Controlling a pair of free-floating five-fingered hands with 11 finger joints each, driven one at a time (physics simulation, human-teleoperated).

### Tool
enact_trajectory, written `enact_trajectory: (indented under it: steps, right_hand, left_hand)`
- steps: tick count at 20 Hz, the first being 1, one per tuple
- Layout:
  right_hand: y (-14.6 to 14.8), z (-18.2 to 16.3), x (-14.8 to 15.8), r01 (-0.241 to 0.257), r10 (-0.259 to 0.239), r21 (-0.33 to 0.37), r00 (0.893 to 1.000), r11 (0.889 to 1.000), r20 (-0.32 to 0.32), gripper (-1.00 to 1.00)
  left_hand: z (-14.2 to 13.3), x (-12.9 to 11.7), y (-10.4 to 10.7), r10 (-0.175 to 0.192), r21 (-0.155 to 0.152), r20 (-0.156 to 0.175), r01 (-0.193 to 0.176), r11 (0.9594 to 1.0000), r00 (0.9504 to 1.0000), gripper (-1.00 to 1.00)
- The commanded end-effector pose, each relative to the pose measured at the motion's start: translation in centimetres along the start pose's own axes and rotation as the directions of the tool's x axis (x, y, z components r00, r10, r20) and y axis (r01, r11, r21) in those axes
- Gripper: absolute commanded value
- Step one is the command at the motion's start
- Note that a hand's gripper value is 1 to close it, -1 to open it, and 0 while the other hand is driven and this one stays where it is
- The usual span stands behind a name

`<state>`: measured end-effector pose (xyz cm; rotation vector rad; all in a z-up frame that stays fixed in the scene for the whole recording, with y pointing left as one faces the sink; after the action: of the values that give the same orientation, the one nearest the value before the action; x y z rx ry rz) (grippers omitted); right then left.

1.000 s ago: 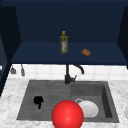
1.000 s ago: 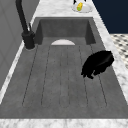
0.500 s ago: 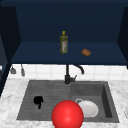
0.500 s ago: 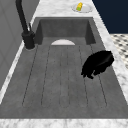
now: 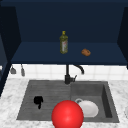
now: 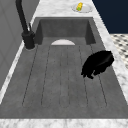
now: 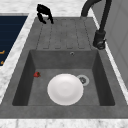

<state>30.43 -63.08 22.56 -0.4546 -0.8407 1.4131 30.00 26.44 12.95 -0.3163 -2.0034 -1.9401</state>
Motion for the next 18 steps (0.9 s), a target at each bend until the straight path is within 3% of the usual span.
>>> enact_trajectory:
  steps: [1,9,18]
  right_hand:
    - [0.5,-0.6,2.5,-0.027,0.026,0.0,0.999,1.0,-0.041,-1.0]
    - [1.0,-2.0,7.0,-0.081,0.079,-0.015,0.992,0.997,-0.097,-1.0]
    - [1.6,-3.9,12.1,-0.144,0.141,-0.004,0.974,0.99,-0.175,-1.0]
  left_hand:
    - [0.0,0.0,0.0,0.0,0.0,0.0,0.0,1.0,1.0,0.0]
    - [0.0,0.0,0.0,0.0,0.0,0.0,0.0,1.0,1.0,0.0]
    - [0.0,0.0,0.0,0.0,0.0,0.0,0.0,1.0,1.0,0.0]
